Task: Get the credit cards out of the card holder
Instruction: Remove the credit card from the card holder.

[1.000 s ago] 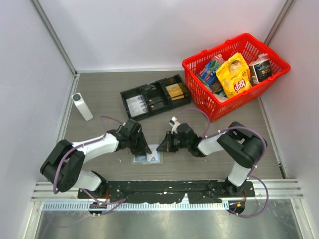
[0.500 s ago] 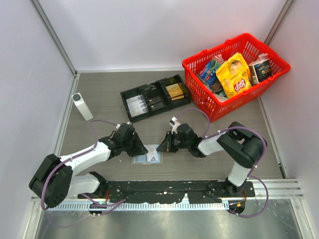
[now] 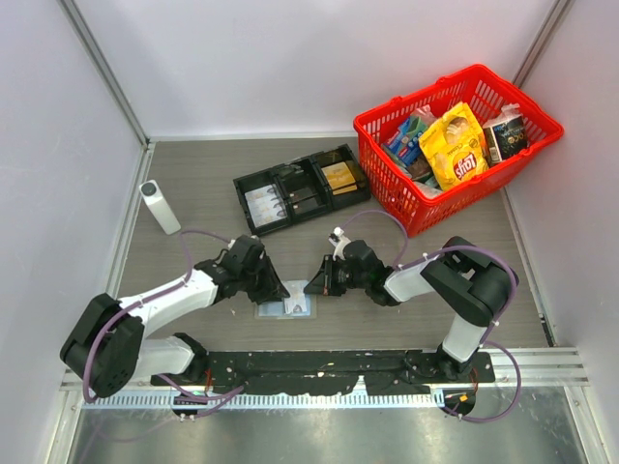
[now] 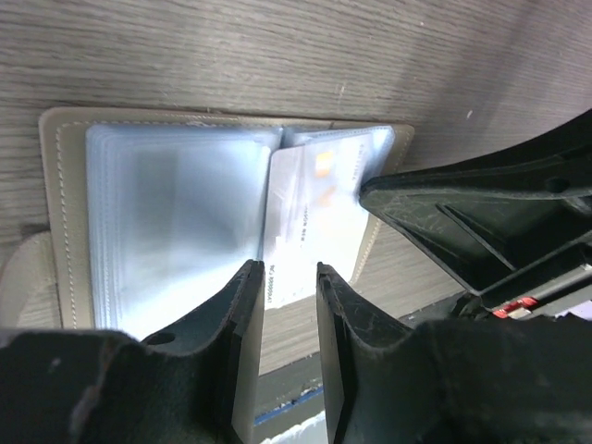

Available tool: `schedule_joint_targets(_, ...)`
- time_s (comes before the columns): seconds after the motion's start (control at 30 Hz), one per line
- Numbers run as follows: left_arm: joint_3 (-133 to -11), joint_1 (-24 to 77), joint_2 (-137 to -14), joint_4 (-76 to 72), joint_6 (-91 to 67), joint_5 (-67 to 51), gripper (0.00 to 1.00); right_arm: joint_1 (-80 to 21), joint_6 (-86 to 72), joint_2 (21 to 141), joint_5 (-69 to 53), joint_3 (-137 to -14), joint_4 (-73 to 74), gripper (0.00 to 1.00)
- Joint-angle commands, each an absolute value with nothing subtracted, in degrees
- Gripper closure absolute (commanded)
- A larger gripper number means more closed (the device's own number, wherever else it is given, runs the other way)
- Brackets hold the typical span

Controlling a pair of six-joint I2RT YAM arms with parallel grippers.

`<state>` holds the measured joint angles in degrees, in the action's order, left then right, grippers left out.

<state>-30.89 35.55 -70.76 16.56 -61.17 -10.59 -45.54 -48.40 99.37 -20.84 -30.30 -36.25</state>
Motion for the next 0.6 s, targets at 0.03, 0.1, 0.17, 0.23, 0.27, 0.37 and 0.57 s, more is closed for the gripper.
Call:
schedule_joint_targets(0.03,-34.5,35.7,-70.8,21.7,-61.3,-13.9,0.67,-45.5,-45.8,101.3,-17.0,-28.3,-26.7,0.97)
schedule_joint_targets(0.1,-34.8,35.9,-71.4,22.3,-61.2,-14.2,0.66,-45.6,-45.8,101.4,-17.1,-28.4,-26.6,0.97)
schedule_joint_targets(0.17,-34.8,35.9,-72.3,23.0,-60.8,-13.5,0.66,-45.5,-45.7,101.6,-17.1,-28.6,-26.5,0.97)
schedule_joint_targets(0.23,-34.5,35.9,-73.2,22.8,-60.7,-12.8,0.66,-45.5,-45.6,101.9,-17.3,-28.8,-26.5,0.97)
schedule_joint_targets(0.27,-34.2,35.9,-73.6,22.1,-60.6,-12.9,0.67,-45.5,-45.6,102.0,-17.4,-28.9,-26.5,0.98)
schedule_joint_targets(0.37,-33.3,35.9,-75.0,19.2,-60.6,-13.8,0.66,-45.5,-45.7,102.3,-17.5,-29.1,-26.4,0.97)
schedule_joint_targets(0.57,-32.9,35.9,-75.3,16.2,-61.0,-14.5,0.67,-45.5,-45.5,102.0,-17.6,-29.0,-26.3,0.98)
